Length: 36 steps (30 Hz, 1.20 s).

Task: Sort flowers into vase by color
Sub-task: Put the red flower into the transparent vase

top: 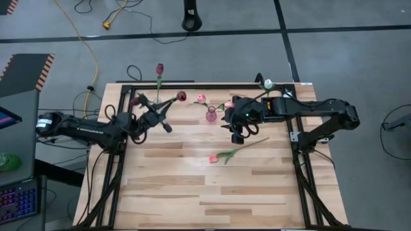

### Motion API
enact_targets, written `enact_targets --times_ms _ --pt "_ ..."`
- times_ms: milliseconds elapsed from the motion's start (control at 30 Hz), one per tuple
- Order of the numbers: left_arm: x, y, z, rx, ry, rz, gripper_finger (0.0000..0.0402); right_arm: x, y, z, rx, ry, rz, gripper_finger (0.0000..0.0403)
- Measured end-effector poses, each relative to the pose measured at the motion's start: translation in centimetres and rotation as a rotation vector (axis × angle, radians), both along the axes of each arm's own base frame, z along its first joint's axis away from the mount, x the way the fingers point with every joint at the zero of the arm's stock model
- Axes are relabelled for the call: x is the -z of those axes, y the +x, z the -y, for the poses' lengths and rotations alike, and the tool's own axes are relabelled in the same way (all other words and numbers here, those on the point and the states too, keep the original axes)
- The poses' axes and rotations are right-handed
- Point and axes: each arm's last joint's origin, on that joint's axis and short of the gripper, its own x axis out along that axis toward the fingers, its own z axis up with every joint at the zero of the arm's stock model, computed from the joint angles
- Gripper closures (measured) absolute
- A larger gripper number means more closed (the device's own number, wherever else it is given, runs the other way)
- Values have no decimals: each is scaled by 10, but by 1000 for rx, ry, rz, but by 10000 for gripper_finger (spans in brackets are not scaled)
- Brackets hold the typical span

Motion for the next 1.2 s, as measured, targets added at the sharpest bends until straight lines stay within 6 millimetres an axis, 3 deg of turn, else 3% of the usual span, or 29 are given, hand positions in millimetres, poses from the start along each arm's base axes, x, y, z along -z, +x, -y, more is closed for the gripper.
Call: enact_targets --times_ms 367,800,1200 --pt "-5 -6 -27 -46 71 20 401 0 0 0 0 0 0 245" --pt "3 -14 -50 -89 -7 63 401 0 0 0 0 0 0 245" --pt "9 -17 -58 -172 -142 108 401 0 0 0 0 0 0 245"
